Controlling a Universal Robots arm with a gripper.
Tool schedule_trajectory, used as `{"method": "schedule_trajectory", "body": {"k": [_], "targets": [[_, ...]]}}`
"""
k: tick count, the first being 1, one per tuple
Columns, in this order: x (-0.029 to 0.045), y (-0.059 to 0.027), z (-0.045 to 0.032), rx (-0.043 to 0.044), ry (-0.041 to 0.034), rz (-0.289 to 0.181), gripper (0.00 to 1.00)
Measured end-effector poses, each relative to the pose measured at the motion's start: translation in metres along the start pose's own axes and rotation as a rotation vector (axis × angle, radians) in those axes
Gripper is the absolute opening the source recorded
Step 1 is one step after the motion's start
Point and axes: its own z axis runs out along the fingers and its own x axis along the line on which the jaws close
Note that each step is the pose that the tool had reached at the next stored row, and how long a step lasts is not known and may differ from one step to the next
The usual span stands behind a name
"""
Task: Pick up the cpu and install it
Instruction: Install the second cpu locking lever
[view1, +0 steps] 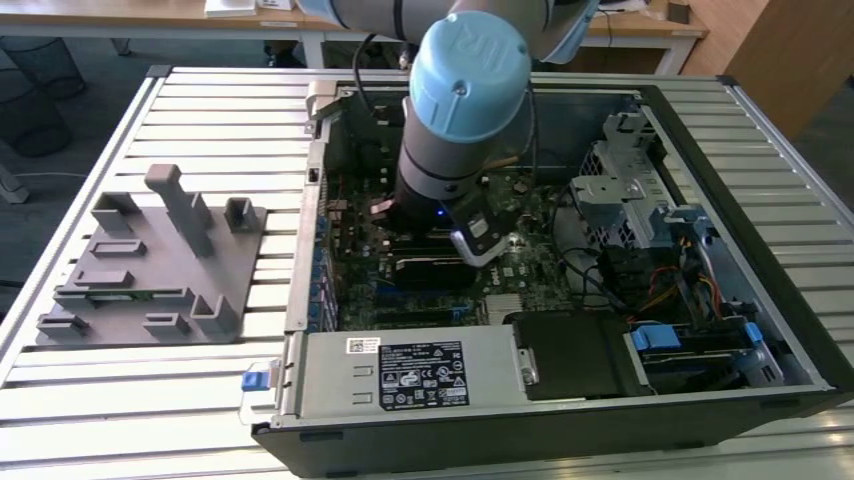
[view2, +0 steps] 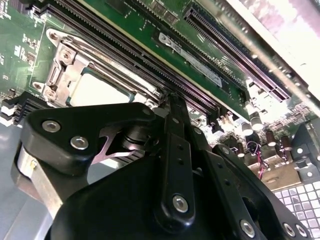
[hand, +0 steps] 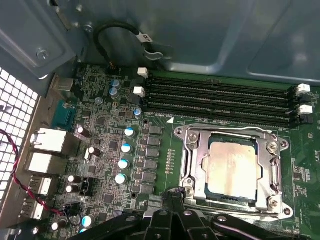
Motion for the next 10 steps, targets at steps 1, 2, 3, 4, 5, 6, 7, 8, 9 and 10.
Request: {"method": "schedule_trajectory", "body": {"k": [1, 2, 3, 4, 5, 6, 7, 8, 9, 10], "targets": [[0.0003, 0.0002, 0.0004, -0.0013, 0.0, 0.0, 0.11], [0.0006, 0.0005, 0.0008, -0.0026, -0.0003, 0.0, 0.11], [0.0008, 0.0008, 0.0012, -0.0039, -0.0005, 0.0, 0.11], [0.001, 0.0011, 0.0016, -0.0052, -0.0006, 0.0, 0.11], [0.0012, 0.0014, 0.0021, -0.0068, -0.0008, -0.001, 0.11], [0.0015, 0.0016, 0.0024, -0.0087, -0.0009, -0.001, 0.11], [0.0016, 0.0017, 0.0027, -0.0105, -0.0011, -0.001, 0.11], [0.0018, 0.0018, 0.0029, -0.0112, -0.0012, -0.001, 0.11], [0.0021, 0.0019, 0.003, -0.0114, -0.0013, -0.001, 0.11], [0.0026, 0.002, 0.003, -0.0114, -0.0013, -0.001, 0.11]]}}
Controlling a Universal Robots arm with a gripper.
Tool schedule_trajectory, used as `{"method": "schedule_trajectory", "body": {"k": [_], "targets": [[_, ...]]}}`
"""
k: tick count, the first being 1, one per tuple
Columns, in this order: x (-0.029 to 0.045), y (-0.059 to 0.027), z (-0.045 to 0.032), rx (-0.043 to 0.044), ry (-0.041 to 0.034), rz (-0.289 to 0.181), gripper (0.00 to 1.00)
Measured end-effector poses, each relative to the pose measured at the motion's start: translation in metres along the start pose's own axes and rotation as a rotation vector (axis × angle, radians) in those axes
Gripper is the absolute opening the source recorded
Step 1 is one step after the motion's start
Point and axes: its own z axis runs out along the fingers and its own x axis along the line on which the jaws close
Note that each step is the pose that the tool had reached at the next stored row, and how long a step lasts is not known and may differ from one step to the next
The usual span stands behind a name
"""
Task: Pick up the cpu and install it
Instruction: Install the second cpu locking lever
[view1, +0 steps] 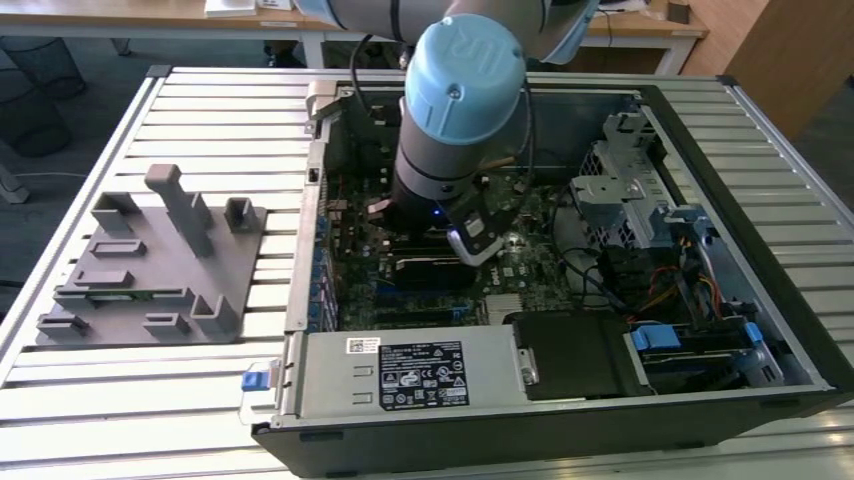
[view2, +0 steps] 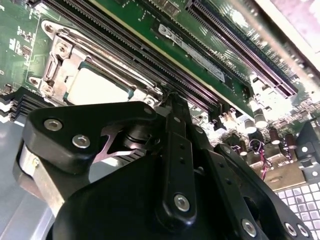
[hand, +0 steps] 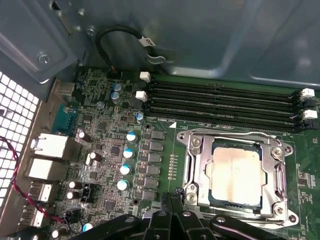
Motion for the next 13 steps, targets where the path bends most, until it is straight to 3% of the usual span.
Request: {"method": "schedule_trajectory", "body": {"k": [4, 13], "targets": [[0.0011, 0.0014, -0.0031, 0.0059, 0.0005, 0.0, 0.11], [0.002, 0.0059, -0.0153, 0.0066, 0.0006, 0.0, 0.11]]}}
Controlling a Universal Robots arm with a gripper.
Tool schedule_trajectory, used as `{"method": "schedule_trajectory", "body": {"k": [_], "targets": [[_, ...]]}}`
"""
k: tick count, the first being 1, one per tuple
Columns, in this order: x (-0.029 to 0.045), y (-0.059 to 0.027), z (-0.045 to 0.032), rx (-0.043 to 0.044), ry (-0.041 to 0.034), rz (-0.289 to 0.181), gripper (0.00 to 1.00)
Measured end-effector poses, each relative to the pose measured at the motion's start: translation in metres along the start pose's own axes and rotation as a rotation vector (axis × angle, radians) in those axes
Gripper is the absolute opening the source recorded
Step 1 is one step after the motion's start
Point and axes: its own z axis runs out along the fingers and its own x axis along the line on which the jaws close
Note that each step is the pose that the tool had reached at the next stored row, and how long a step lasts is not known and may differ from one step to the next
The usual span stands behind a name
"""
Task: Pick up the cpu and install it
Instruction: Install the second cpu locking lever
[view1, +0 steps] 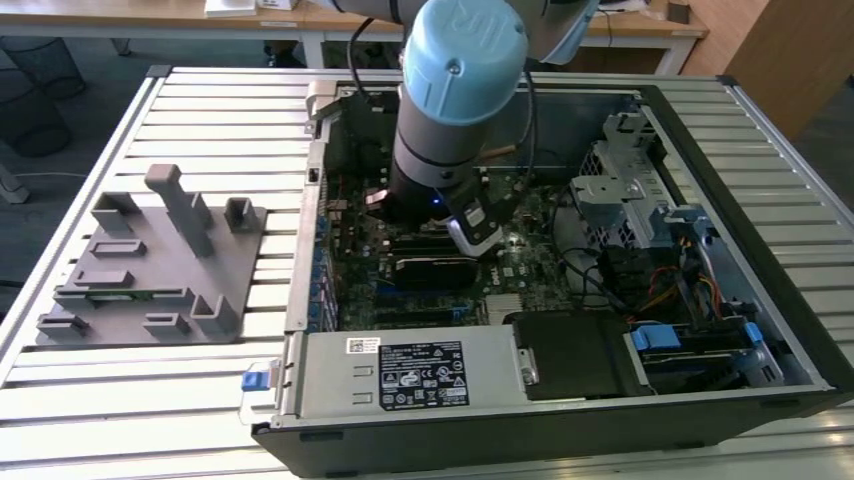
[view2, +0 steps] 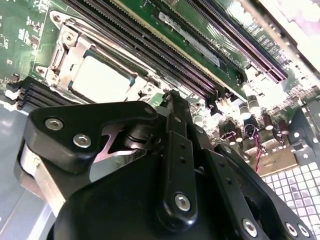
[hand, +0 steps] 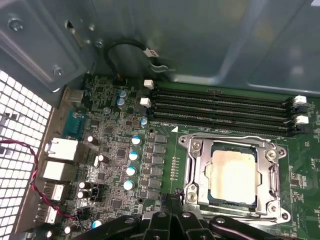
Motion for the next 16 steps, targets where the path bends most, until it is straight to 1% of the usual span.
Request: {"method": "schedule_trajectory", "body": {"k": [5, 9, 16], "targets": [[0.0005, 0.0043, -0.0122, 0.0003, -0.0004, 0.0, 0.11], [0.0006, 0.0058, -0.0165, 0.0005, -0.0004, 0.0, 0.11], [0.0011, 0.0104, -0.0299, 0.0004, -0.0004, 0.0, 0.11]]}}
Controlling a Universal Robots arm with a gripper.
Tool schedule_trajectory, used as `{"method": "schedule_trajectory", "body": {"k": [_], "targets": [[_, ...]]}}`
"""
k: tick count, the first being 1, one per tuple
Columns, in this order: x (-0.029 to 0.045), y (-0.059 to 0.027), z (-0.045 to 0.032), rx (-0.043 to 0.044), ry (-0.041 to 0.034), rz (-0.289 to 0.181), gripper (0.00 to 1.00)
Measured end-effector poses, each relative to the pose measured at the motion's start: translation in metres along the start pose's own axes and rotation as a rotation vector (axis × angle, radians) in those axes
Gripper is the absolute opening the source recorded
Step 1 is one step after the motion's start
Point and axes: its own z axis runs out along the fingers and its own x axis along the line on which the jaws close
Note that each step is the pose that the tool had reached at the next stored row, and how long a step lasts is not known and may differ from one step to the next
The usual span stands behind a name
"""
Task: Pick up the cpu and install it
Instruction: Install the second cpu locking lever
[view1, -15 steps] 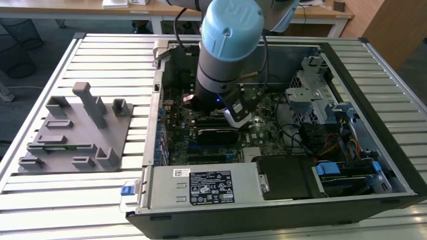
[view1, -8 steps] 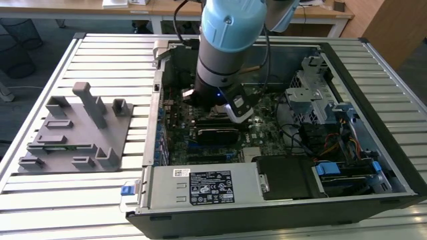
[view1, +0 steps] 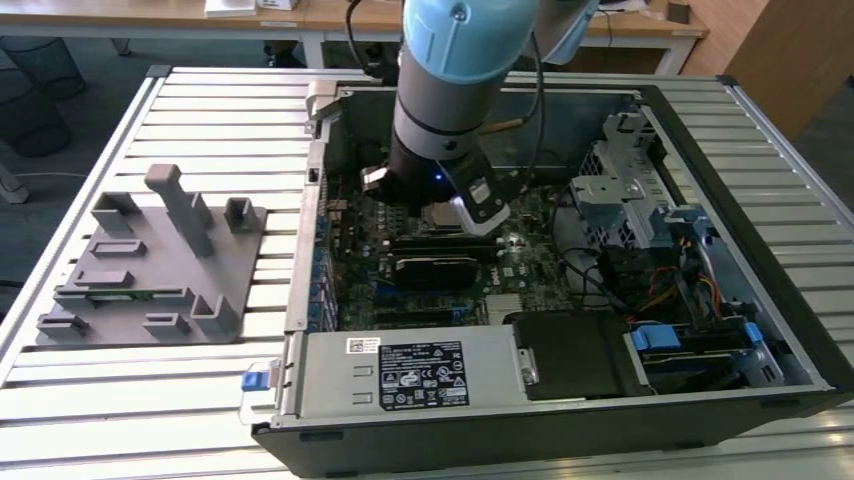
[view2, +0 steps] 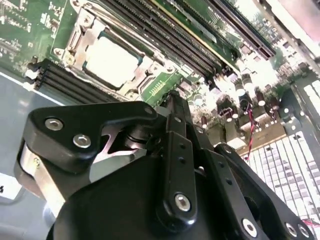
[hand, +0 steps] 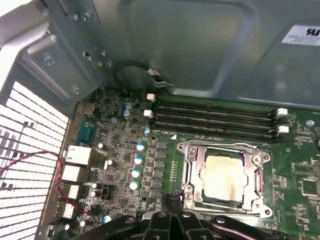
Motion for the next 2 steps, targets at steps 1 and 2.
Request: {"method": "schedule_trajectory", "body": {"k": [1, 2], "targets": [[0.0, 0.0002, -0.0005, 0.0, 0.0, 0.0, 0.11], [0.0, 0.0003, -0.0006, -0.0003, -0.0002, 0.0, 0.11]]}}
